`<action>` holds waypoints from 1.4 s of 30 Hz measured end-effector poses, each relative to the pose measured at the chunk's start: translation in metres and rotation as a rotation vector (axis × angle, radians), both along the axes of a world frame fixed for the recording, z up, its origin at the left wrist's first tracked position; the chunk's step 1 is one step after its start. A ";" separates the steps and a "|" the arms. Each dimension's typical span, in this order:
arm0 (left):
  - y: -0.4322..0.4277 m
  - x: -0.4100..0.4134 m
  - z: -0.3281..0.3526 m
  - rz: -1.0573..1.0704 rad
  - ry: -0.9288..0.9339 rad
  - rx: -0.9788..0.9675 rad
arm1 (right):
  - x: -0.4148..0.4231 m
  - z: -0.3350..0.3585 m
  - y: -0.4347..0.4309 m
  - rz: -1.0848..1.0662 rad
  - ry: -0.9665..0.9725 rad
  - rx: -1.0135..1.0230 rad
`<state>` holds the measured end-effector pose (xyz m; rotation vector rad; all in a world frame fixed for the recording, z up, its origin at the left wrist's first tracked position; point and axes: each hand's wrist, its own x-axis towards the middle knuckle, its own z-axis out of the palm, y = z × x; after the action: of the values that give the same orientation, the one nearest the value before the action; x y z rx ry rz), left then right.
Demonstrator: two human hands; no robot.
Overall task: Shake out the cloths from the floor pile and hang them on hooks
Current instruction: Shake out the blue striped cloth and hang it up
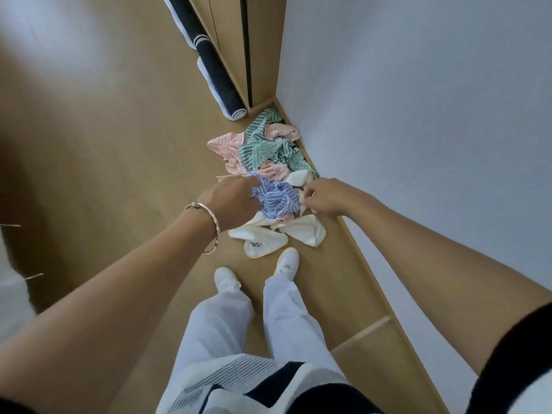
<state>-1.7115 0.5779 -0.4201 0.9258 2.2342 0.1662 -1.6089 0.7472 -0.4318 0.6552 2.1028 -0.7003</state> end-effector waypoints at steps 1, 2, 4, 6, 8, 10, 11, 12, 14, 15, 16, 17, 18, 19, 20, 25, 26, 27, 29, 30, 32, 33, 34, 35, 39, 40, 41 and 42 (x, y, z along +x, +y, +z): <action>0.008 -0.009 -0.011 -0.016 -0.013 -0.003 | -0.009 -0.014 0.005 -0.010 -0.003 -0.012; 0.015 -0.020 -0.024 -0.030 -0.023 -0.008 | -0.018 -0.029 0.008 -0.021 -0.007 -0.025; 0.029 -0.042 -0.057 -0.058 -0.042 -0.032 | -0.035 -0.065 0.014 -0.051 -0.020 -0.046; 0.042 -0.060 -0.094 -0.105 -0.058 -0.070 | -0.046 -0.109 0.020 -0.115 -0.039 -0.061; 0.052 -0.076 -0.133 -0.168 -0.058 -0.094 | -0.052 -0.155 0.022 -0.167 -0.057 -0.074; 0.059 -0.089 -0.174 -0.206 -0.058 -0.119 | -0.055 -0.199 0.020 -0.187 -0.085 -0.081; 0.062 -0.093 -0.196 -0.214 -0.064 -0.130 | -0.055 -0.222 0.018 -0.206 -0.101 -0.083; 0.065 -0.096 -0.219 -0.220 -0.069 -0.142 | -0.055 -0.244 0.017 -0.232 -0.118 -0.088; 0.069 -0.099 -0.264 -0.249 -0.079 -0.146 | -0.054 -0.287 0.014 -0.278 -0.145 -0.111; 0.070 -0.098 -0.289 -0.266 -0.080 -0.149 | -0.053 -0.311 0.011 -0.302 -0.151 -0.117; 0.072 -0.098 -0.306 -0.284 -0.073 -0.151 | -0.053 -0.327 0.009 -0.324 -0.149 -0.116; 0.073 -0.099 -0.320 -0.297 -0.068 -0.154 | -0.052 -0.340 0.009 -0.341 -0.145 -0.116; 0.073 -0.097 -0.341 -0.301 -0.076 -0.164 | -0.049 -0.361 0.006 -0.356 -0.139 -0.115; 0.072 -0.096 -0.362 -0.300 -0.086 -0.173 | -0.046 -0.380 0.006 -0.367 -0.132 -0.111; 0.072 -0.094 -0.383 -0.304 -0.094 -0.190 | -0.043 -0.398 0.006 -0.383 -0.124 -0.105; 0.067 -0.076 -0.460 -0.319 -0.121 -0.254 | -0.029 -0.468 0.010 -0.484 -0.115 -0.079; 0.068 -0.072 -0.472 -0.330 -0.126 -0.259 | -0.026 -0.478 0.011 -0.490 -0.116 -0.076; 0.069 -0.067 -0.484 -0.336 -0.132 -0.264 | -0.023 -0.486 0.012 -0.492 -0.121 -0.074; 0.072 -0.059 -0.502 -0.331 -0.156 -0.272 | -0.019 -0.500 0.014 -0.498 -0.130 -0.078; 0.073 -0.055 -0.510 -0.333 -0.170 -0.273 | -0.017 -0.506 0.014 -0.502 -0.132 -0.081; 0.076 -0.047 -0.524 -0.356 -0.183 -0.276 | -0.014 -0.517 0.015 -0.510 -0.130 -0.085; 0.077 -0.044 -0.531 -0.366 -0.185 -0.279 | -0.013 -0.523 0.016 -0.511 -0.131 -0.082; 0.079 -0.040 -0.536 -0.366 -0.188 -0.279 | -0.012 -0.530 0.017 -0.509 -0.130 -0.081; 0.081 -0.036 -0.541 -0.359 -0.195 -0.281 | -0.011 -0.537 0.017 -0.504 -0.129 -0.082; 0.088 -0.024 -0.564 -0.343 -0.204 -0.256 | -0.006 -0.564 0.016 -0.485 -0.113 -0.086; 0.089 -0.022 -0.569 -0.332 -0.213 -0.246 | -0.004 -0.570 0.014 -0.481 -0.116 -0.082; 0.090 -0.019 -0.574 -0.316 -0.233 -0.240 | -0.002 -0.575 0.013 -0.468 -0.128 -0.077; 0.091 -0.017 -0.579 -0.302 -0.256 -0.235 | 0.000 -0.579 0.011 -0.448 -0.137 -0.070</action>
<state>-1.7286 0.6686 -0.9986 1.0344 1.8109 -0.1095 -1.6094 0.7587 -1.0111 1.1201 1.8115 -0.9385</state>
